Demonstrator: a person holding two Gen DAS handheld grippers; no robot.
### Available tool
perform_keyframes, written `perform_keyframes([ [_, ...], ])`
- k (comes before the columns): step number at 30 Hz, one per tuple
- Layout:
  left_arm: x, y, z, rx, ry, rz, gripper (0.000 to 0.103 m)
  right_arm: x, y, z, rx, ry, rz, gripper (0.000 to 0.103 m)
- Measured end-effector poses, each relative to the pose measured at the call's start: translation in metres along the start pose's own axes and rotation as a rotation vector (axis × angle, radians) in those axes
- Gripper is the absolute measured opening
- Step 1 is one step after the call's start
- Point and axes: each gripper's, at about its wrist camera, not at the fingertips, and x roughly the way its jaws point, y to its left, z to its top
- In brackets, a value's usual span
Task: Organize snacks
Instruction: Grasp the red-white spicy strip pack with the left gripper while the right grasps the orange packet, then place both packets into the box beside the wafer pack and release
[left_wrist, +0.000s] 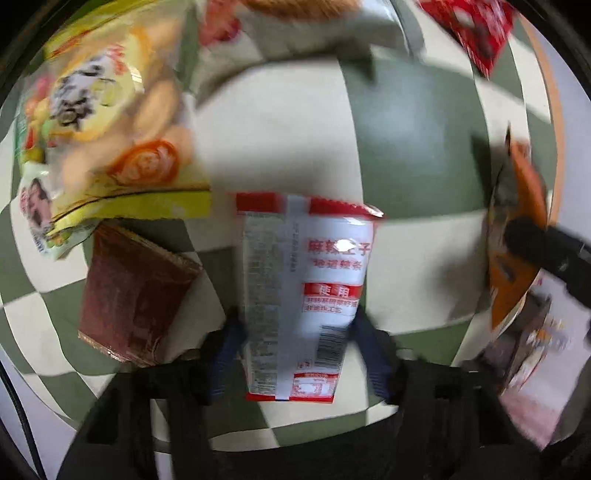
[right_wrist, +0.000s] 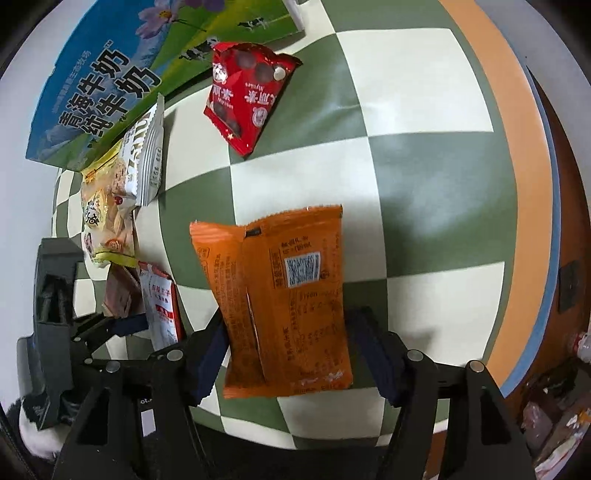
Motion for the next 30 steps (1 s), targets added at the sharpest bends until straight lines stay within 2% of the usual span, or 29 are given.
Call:
perform_keyframes([
  [2,-0.006,0.009,0.002,-0.090,-0.027,-0.037,0.048,-0.002,-0.004,0.003,0.017,-0.023,0.016,0.070],
  [4,-0.012,0.025,0.005,-0.165,-0.050,-0.051,0.048,-0.004,-0.008,0.005,0.035,-0.061,0.041,0.061],
  [8,-0.006,0.033,0.011,-0.197,-0.024,-0.085,0.051,-0.003,-0.002,0.003,0.013,-0.054,0.032,0.062],
  [12,-0.006,0.030,0.015,-0.195,-0.029,-0.078,0.051,0.006,0.005,0.005,-0.005,-0.032,-0.003,0.062],
  [15,-0.017,0.022,0.026,-0.178,-0.065,-0.048,0.047,0.010,0.009,0.001,-0.012,-0.038,-0.034,0.060],
  [17,-0.026,0.013,0.020,-0.165,-0.092,-0.041,0.045,0.009,0.012,0.000,-0.032,-0.056,-0.047,0.059],
  [24,-0.081,-0.005,0.008,-0.105,-0.180,-0.054,0.044,-0.016,0.027,-0.011,-0.049,-0.088,0.013,0.057],
  [30,-0.161,-0.014,0.002,-0.075,-0.291,-0.137,0.044,-0.066,0.047,-0.002,-0.053,-0.146,0.112,0.057],
])
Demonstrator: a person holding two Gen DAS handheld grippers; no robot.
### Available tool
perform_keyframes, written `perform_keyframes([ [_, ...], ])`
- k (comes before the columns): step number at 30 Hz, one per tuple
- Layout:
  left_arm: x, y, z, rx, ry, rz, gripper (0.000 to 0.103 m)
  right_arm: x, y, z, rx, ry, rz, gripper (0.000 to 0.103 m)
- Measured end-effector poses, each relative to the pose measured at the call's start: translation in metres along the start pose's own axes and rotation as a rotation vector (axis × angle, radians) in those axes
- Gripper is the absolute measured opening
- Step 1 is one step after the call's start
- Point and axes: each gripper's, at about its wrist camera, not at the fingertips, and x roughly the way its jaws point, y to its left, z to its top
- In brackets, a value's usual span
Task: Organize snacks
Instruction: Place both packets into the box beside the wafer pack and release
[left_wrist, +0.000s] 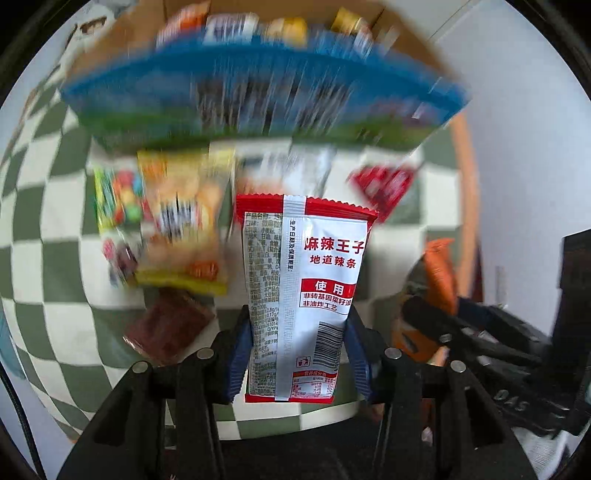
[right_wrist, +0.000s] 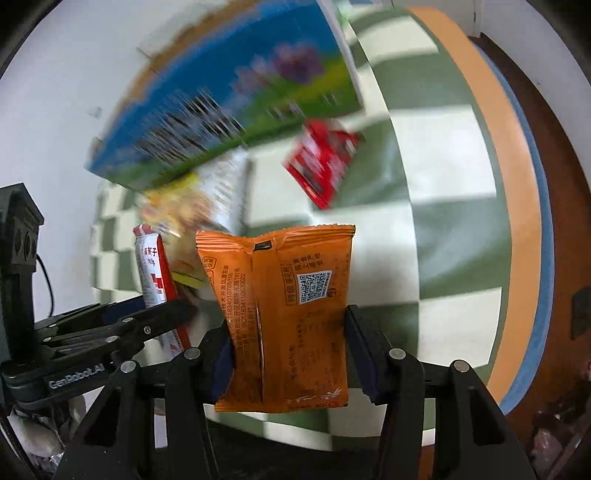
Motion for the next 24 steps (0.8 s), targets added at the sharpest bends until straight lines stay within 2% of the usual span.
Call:
perform_keyframes([
  [3,-0.048,-0.003,0.025,0.002,-0.073,-0.053,0.044,-0.032,0.019,0.021,-0.020,-0.060,0.048,0.057],
  [6,-0.075,0.010,0.058,0.006,-0.126,-0.066,0.044,-0.062,0.036,0.054,-0.041,-0.119,0.093,0.057],
  [8,-0.088,0.014,0.089,0.013,-0.155,-0.034,0.044,-0.075,0.048,0.078,-0.058,-0.153,0.102,0.057],
  [12,-0.081,0.031,0.156,0.003,-0.164,0.045,0.044,-0.080,0.082,0.141,-0.099,-0.208,0.104,0.057],
  [15,-0.064,0.062,0.203,-0.032,-0.094,0.096,0.044,-0.064,0.102,0.180,-0.111,-0.197,0.104,0.057],
  [19,-0.030,0.098,0.239,-0.082,0.040,0.149,0.044,-0.021,0.121,0.223,-0.093,-0.127,0.101,0.057],
  [24,0.004,0.127,0.252,-0.136,0.134,0.185,0.044,0.044,0.136,0.239,-0.082,-0.012,0.091,0.057],
])
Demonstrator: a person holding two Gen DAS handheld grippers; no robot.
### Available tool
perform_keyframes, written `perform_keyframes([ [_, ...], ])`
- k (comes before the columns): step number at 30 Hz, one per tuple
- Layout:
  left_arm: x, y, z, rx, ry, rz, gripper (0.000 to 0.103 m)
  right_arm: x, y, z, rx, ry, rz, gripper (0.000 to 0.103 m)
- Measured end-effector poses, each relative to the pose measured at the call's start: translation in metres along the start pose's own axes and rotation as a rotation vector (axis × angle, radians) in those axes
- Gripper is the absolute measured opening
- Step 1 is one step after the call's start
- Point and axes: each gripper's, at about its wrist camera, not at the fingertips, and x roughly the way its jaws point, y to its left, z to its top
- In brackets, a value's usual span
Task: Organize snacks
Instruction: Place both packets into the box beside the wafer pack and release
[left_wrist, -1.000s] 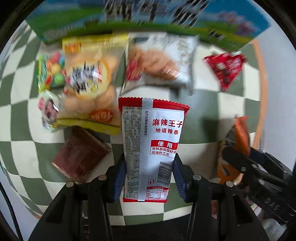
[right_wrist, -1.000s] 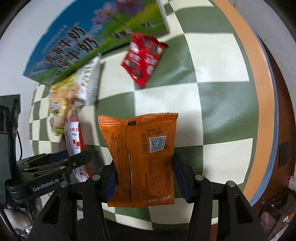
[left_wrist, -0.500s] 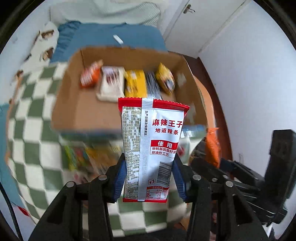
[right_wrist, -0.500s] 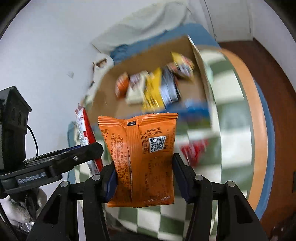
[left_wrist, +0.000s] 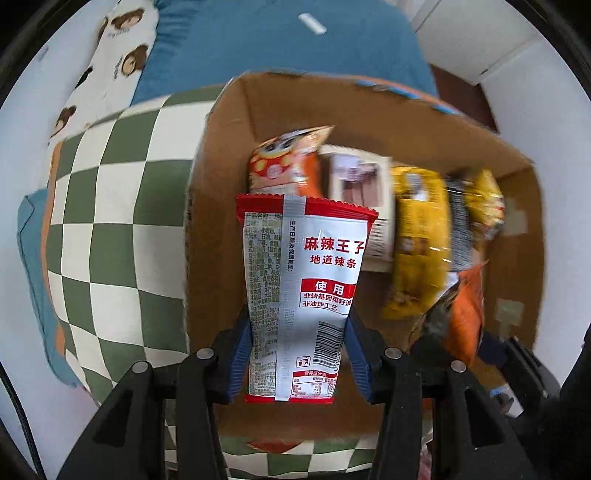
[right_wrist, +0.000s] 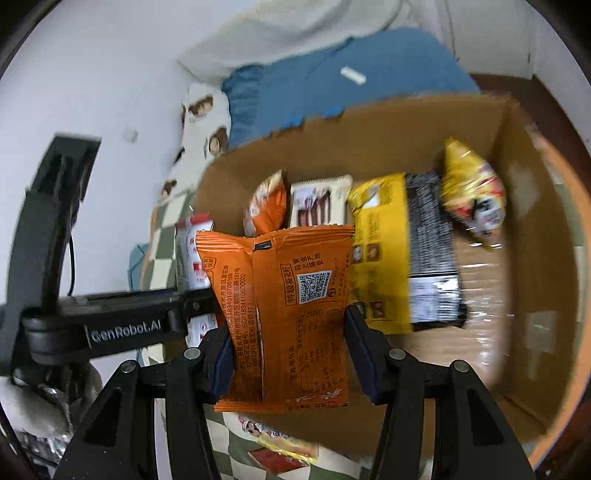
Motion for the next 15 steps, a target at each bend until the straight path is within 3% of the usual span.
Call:
perform_keyframes([
  [6,0.035,0.013,0.010,-0.028,0.083,-0.014,0.047,0.054,0.001,0.003,0.013,0.131,0.009,0.058],
  [8,0.043,0.017,0.010,-0.031,0.088,-0.010,0.056,0.066,0.001,0.004,0.007,0.166,-0.010,0.071],
  [9,0.045,0.018,0.009,-0.036,0.087,-0.016,0.061,0.073,0.002,0.006,-0.004,0.178,-0.040,0.090],
  [10,0.047,0.019,0.009,-0.037,0.089,-0.028,0.069,0.076,0.002,0.006,-0.011,0.184,-0.056,0.099],
  [11,0.049,0.020,0.009,-0.038,0.088,-0.045,0.074,0.080,0.002,0.008,-0.015,0.187,-0.071,0.099],
  [15,0.045,0.016,0.003,-0.019,0.063,-0.034,0.076,0.085,0.001,0.011,-0.026,0.194,-0.100,0.099],
])
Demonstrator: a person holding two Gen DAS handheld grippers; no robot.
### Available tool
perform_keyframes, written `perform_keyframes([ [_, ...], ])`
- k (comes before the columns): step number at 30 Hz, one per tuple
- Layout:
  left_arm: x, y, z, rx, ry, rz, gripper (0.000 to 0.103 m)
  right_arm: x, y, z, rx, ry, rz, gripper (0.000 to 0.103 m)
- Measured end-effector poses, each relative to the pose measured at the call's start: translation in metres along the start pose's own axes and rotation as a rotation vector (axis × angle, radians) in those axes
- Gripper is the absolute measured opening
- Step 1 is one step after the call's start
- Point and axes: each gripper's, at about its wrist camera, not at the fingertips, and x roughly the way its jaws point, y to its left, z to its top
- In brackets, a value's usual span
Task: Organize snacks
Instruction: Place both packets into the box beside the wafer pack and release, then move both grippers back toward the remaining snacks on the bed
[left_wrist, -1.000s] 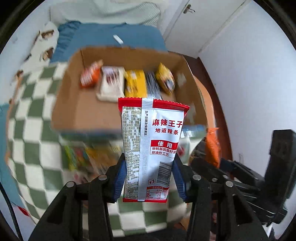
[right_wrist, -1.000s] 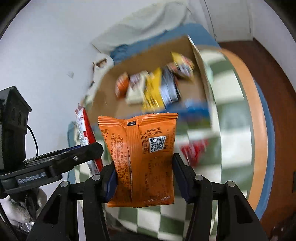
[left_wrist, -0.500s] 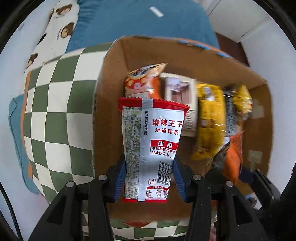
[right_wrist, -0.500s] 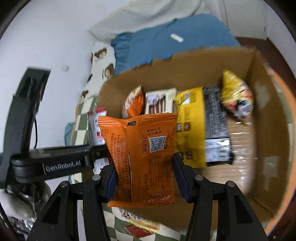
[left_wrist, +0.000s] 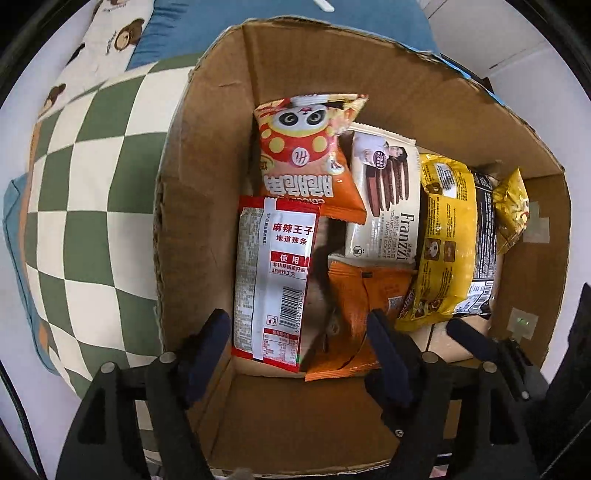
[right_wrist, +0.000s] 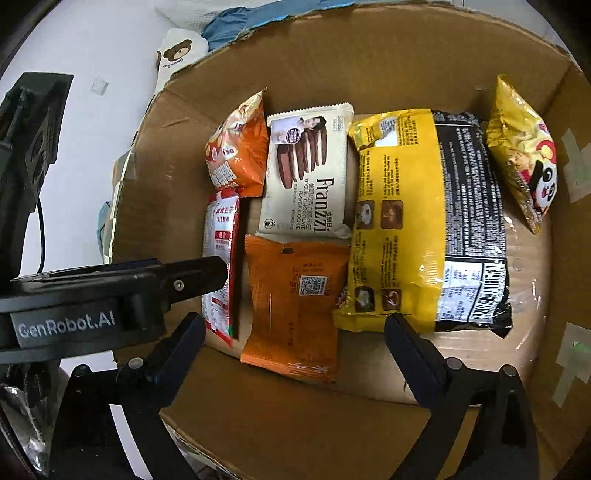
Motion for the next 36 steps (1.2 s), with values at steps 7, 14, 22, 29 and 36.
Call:
perform_keyframes([
  [7,-0.011,-0.008,-0.019,0.005,-0.038,0.015,0.076,-0.022,-0.015,-0.006,0.010,-0.039,-0.065,0.099],
  [14,-0.037,-0.018,-0.042,0.024,-0.138,0.016,0.076,-0.056,-0.034,-0.018,0.017,-0.096,-0.133,0.099],
  [22,-0.083,-0.030,-0.080,0.057,-0.303,0.018,0.076,-0.108,-0.038,-0.043,0.010,-0.220,-0.176,0.099],
  [29,-0.125,-0.034,-0.128,0.095,-0.471,0.026,0.076,-0.167,-0.024,-0.082,-0.006,-0.384,-0.160,0.099],
  [36,-0.098,-0.025,-0.187,0.096,-0.493,0.098,0.076,-0.174,-0.016,-0.143,-0.040,-0.408,-0.065,0.056],
])
